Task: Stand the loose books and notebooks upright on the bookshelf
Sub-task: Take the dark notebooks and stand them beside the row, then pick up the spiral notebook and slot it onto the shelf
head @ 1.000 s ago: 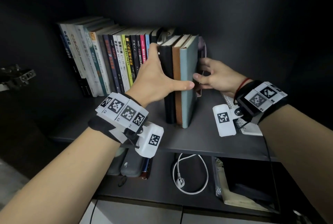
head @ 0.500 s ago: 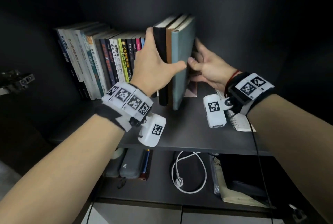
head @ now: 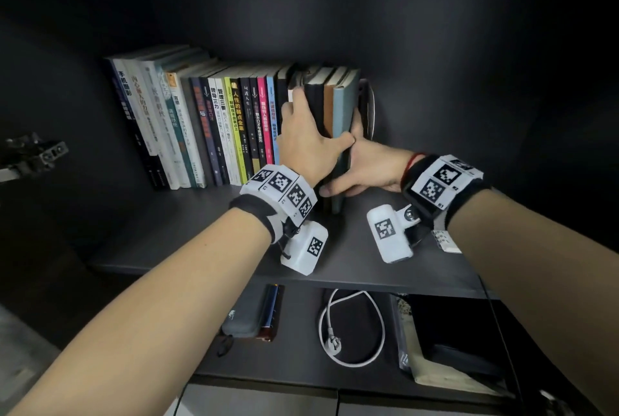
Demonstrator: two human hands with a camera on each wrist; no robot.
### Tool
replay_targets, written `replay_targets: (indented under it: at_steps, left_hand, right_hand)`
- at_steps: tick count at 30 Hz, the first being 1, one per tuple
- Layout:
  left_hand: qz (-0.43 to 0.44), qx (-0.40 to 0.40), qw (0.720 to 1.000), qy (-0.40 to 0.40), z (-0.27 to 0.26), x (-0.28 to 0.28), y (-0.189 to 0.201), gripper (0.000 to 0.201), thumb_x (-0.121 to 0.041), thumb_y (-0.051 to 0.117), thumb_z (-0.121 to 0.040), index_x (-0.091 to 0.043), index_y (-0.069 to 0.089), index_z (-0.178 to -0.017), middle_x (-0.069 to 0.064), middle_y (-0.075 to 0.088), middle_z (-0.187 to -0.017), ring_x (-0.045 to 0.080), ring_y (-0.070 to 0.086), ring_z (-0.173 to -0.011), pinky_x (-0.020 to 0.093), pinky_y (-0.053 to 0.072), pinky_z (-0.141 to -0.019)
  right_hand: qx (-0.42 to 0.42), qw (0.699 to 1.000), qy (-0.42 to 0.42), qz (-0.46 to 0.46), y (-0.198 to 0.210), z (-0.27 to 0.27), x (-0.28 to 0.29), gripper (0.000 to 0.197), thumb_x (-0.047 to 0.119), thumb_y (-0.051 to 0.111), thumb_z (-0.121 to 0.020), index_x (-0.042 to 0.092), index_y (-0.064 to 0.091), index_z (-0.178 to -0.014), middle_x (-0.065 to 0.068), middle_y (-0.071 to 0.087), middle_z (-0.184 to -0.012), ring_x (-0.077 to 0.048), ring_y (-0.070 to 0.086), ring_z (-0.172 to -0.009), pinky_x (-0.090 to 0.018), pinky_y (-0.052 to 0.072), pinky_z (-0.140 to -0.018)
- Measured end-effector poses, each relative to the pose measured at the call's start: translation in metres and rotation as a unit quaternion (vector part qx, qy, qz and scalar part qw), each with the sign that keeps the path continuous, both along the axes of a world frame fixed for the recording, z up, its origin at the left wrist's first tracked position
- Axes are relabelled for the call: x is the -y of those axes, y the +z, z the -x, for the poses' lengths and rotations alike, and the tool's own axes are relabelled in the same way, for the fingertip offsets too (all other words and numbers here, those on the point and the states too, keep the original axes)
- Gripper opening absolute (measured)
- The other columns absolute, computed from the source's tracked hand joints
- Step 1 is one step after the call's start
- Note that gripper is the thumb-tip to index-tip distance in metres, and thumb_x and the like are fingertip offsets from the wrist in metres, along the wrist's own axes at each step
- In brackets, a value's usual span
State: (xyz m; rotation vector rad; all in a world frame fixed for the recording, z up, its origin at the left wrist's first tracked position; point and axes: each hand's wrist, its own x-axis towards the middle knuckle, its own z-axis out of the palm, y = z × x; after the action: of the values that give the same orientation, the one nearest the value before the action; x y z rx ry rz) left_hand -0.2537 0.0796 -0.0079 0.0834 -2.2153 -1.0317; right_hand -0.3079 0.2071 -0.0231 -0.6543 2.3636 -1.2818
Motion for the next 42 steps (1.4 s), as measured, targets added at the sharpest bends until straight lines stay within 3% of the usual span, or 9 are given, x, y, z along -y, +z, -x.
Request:
replay_targets:
  at_steps: [2, 5, 9, 13, 17, 26, 32, 37, 42]
  left_hand:
    - [0.008, 0.003, 1.0, -0.001, 0.001, -0.001, 0.001, 0.086, -0.035, 0.085, -0.074, -0.008, 0.038, -0.14, 0.01, 0.05, -0.122, 0.021, 0.047, -0.101, 0.037, 0.046, -0.089]
    - [0.016, 0.002, 1.0, -0.026, 0.002, 0.005, 0.002, 0.085, -0.049, 0.09, -0.068, -0.011, 0.046, -0.13, 0.008, 0.056, -0.117, 0.021, 0.054, -0.101, 0.033, 0.046, -0.085]
    - [0.043, 0.025, 0.997, -0.066, 0.008, 0.024, 0.009, 0.078, -0.037, 0.09, -0.075, -0.017, 0.053, -0.141, -0.002, 0.066, -0.11, 0.018, 0.066, -0.101, 0.031, 0.052, -0.094]
    - [0.035, 0.019, 0.999, -0.031, 0.016, 0.036, 0.01, 0.069, -0.031, 0.094, -0.069, -0.017, 0.056, -0.125, -0.007, 0.064, -0.081, 0.012, 0.064, -0.071, 0.027, 0.054, -0.073]
    - [0.041, 0.029, 0.999, 0.002, 0.025, 0.038, 0.009, 0.062, -0.037, 0.095, -0.065, -0.017, 0.046, -0.097, -0.001, 0.065, -0.073, 0.015, 0.061, -0.067, 0.027, 0.05, -0.065]
    - [0.147, 0.132, 0.977, 0.076, 0.04, 0.037, 0.02, 0.051, -0.052, 0.084, -0.076, -0.009, 0.068, -0.098, 0.007, 0.071, -0.092, 0.024, 0.064, -0.088, 0.029, 0.043, -0.068]
    - [0.132, 0.118, 0.982, 0.059, 0.032, 0.037, 0.018, 0.042, -0.051, 0.085, -0.075, -0.015, 0.063, -0.077, 0.005, 0.071, -0.082, 0.023, 0.068, -0.084, 0.033, 0.055, -0.074]
    - [0.024, 0.118, 0.992, -0.029, 0.024, 0.009, 0.005, 0.042, -0.04, 0.089, -0.076, -0.022, 0.055, -0.059, -0.001, 0.068, -0.065, 0.018, 0.071, -0.066, 0.03, 0.057, -0.065]
    - [-0.121, 0.346, 0.906, -0.211, 0.022, -0.057, -0.008, 0.033, -0.034, 0.087, -0.08, -0.008, 0.069, -0.084, 0.009, 0.075, -0.08, 0.021, 0.075, -0.073, 0.037, 0.064, -0.081]
  right_hand:
    - [-0.046, 0.999, -0.03, -0.001, -0.008, 0.002, 0.004, 0.158, 0.024, 0.097, -0.056, 0.036, -0.023, -0.159, 0.0, 0.057, -0.144, -0.02, 0.065, -0.121, -0.05, 0.065, -0.081]
    - [-0.049, 0.998, -0.048, 0.016, -0.009, 0.012, 0.004, 0.106, 0.031, 0.095, -0.053, 0.02, 0.045, -0.146, -0.016, 0.071, -0.122, -0.029, 0.074, -0.093, -0.05, 0.065, -0.069]
    - [-0.051, 0.997, -0.036, 0.053, -0.009, 0.031, -0.002, 0.132, 0.029, 0.094, -0.05, 0.044, 0.016, -0.155, -0.029, 0.068, -0.106, -0.04, 0.06, -0.058, -0.048, 0.052, -0.055]
    - [-0.119, 0.991, -0.056, 0.009, -0.007, 0.04, 0.004, 0.17, 0.07, 0.095, -0.024, 0.038, -0.001, -0.161, -0.006, 0.067, -0.13, -0.017, 0.071, -0.082, -0.024, 0.058, -0.055]
    - [-0.139, 0.986, -0.092, -0.021, -0.007, 0.052, 0.013, 0.175, 0.074, 0.092, -0.021, 0.036, -0.004, -0.162, -0.001, 0.065, -0.135, -0.024, 0.069, -0.117, -0.048, 0.06, -0.095]
    - [-0.179, 0.963, -0.177, -0.094, -0.001, 0.046, 0.028, 0.132, 0.038, 0.094, -0.069, 0.013, 0.008, -0.165, -0.011, 0.055, -0.15, -0.029, 0.055, -0.136, -0.036, 0.044, -0.113]
    - [-0.16, 0.95, -0.117, -0.242, 0.017, 0.029, 0.019, 0.062, 0.051, 0.08, -0.083, 0.004, 0.058, -0.116, -0.006, 0.073, -0.091, -0.028, 0.07, -0.087, -0.034, 0.057, -0.075]
    - [-0.032, 0.964, -0.01, -0.264, 0.037, 0.02, -0.03, 0.035, 0.031, 0.076, -0.093, -0.002, 0.076, -0.105, -0.016, 0.081, -0.1, -0.034, 0.079, -0.096, -0.048, 0.059, -0.098]
    - [-0.044, 0.943, -0.111, -0.311, 0.054, 0.02, -0.107, 0.036, 0.031, 0.075, -0.093, -0.004, 0.075, -0.085, -0.009, 0.068, -0.063, -0.021, 0.061, -0.058, -0.034, 0.052, -0.066]
